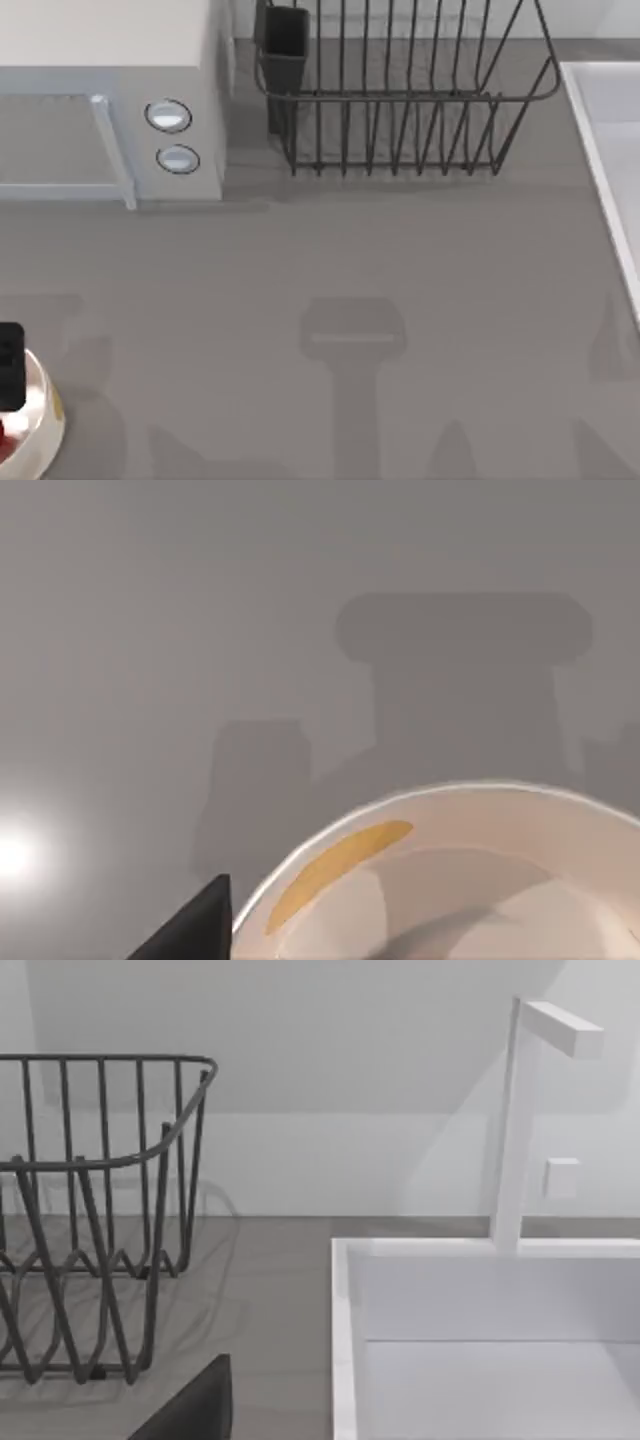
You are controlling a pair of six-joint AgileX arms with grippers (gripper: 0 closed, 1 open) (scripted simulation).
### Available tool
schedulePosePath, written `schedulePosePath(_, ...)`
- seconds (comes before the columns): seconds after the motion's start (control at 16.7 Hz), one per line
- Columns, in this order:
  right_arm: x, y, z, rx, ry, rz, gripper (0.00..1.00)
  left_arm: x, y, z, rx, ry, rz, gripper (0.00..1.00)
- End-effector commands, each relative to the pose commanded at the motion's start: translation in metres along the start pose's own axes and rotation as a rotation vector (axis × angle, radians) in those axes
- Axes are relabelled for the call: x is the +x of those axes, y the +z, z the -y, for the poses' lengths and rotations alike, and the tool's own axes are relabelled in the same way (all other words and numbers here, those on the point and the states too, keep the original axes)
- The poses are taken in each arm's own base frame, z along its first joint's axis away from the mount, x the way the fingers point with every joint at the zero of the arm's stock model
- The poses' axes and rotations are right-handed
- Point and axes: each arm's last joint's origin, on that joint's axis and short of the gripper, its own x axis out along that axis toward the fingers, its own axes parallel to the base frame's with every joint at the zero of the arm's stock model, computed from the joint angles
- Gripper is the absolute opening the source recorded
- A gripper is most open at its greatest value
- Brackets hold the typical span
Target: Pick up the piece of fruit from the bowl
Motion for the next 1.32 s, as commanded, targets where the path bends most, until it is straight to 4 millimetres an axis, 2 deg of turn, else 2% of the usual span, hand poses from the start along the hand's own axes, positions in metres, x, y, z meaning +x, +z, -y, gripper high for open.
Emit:
schedulePosePath(0.24,0.000,0.000,0.000,0.000,0.000,0.000,1.00,0.015,0.021,-0.008,0.009,-0.028,-0.421,1.00)
schedulePosePath(0.48,0.000,0.000,0.000,0.000,0.000,0.000,1.00,0.027,0.036,-0.015,0.009,-0.061,-0.683,1.00)
schedulePosePath(0.66,0.000,0.000,0.000,0.000,0.000,0.000,1.00,0.030,0.041,-0.018,0.009,-0.070,-0.743,1.00)
schedulePosePath(1.02,0.000,0.000,0.000,0.000,0.000,0.000,1.00,0.033,0.039,-0.016,0.012,-0.072,-0.743,1.00)
schedulePosePath(1.32,0.000,0.000,0.000,0.000,0.000,0.000,1.00,0.068,0.016,-0.015,0.011,-0.071,-0.742,1.00)
